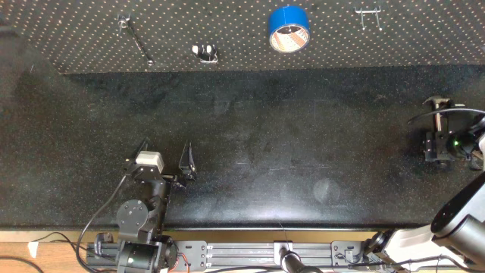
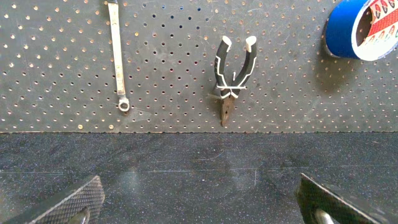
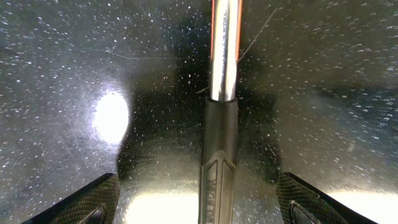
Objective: Place Tools Onto Pegboard
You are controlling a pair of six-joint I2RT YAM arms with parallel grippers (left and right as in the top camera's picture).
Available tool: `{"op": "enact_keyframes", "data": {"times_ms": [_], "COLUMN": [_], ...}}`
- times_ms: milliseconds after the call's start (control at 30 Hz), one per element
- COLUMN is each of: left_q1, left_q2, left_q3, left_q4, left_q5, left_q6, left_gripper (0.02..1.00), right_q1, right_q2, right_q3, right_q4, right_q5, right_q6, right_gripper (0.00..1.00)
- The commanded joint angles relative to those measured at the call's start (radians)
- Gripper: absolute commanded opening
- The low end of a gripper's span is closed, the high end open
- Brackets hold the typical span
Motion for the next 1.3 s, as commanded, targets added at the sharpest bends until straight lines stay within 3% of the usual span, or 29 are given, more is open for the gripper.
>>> {"op": "enact_keyframes", "data": {"times_ms": [33,133,167,233,267,367,467,567,600,667,733,800,900,1000,1300], "left_q1": [-0.003,-0.003,-0.003,-0.003,-0.003,-0.003,-0.003,-0.003,-0.003,-0.003,-0.003,-0.003,-0.003,-0.003,-0.003], "left_q2": [-0.007,-0.007,-0.007,-0.007,-0.007,-0.007,-0.007,-0.007,-0.007,-0.007,-0.007,-0.007,-0.007,-0.007,-0.007], "left_q3": [-0.002,-0.002,-0.002,-0.002,-0.002,-0.002,-0.002,-0.002,-0.002,-0.002,-0.002,-0.002,-0.002,-0.002,-0.002], "left_q4": [-0.006,-0.006,-0.006,-0.006,-0.006,-0.006,-0.006,-0.006,-0.006,-0.006,-0.006,-0.006,-0.006,-0.006,-0.006], "left_q5": [-0.011,-0.011,-0.011,-0.011,-0.011,-0.011,-0.011,-0.011,-0.011,-0.011,-0.011,-0.011,-0.011,-0.011,-0.011], "left_q6": [0.005,0.005,0.005,0.005,0.005,0.005,0.005,0.005,0.005,0.005,0.005,0.005,0.005,0.005,0.005], "left_gripper": [0.998,0.993,0.993,0.993,0.993,0.993,0.993,0.993,0.993,0.993,0.996,0.996,0.993,0.993,0.993], "right_q1": [-0.004,-0.004,-0.004,-0.004,-0.004,-0.003,0.0,0.065,0.169,0.289,0.435,0.522,0.559,0.559,0.571], "right_q2": [0.035,0.073,0.079,0.085,0.085,0.083,-0.098,-0.353,-0.507,-0.613,-0.645,-0.629,-0.548,-0.463,-0.345], "right_q3": [-0.004,-0.004,-0.004,-0.004,-0.004,-0.005,-0.005,-0.005,-0.005,-0.005,-0.005,-0.005,-0.005,-0.005,-0.005], "right_q4": [0.019,0.019,0.019,0.018,0.018,0.015,0.028,0.08,0.151,0.238,0.341,0.355,0.356,0.359,0.374], "right_q5": [-0.002,-0.002,-0.002,-0.002,-0.002,-0.022,-0.248,-0.397,-0.398,-0.393,-0.39,-0.318,-0.311,-0.209,-0.21], "right_q6": [-0.025,-0.026,-0.026,-0.026,-0.026,-0.024,0.03,0.155,0.255,0.342,0.396,0.407,0.412,0.463,0.459], "right_gripper": [0.833,0.833,0.792,0.226,0.08,0.075,0.075,0.071,0.073,0.073,0.077,0.073,0.073,0.073,0.077]}}
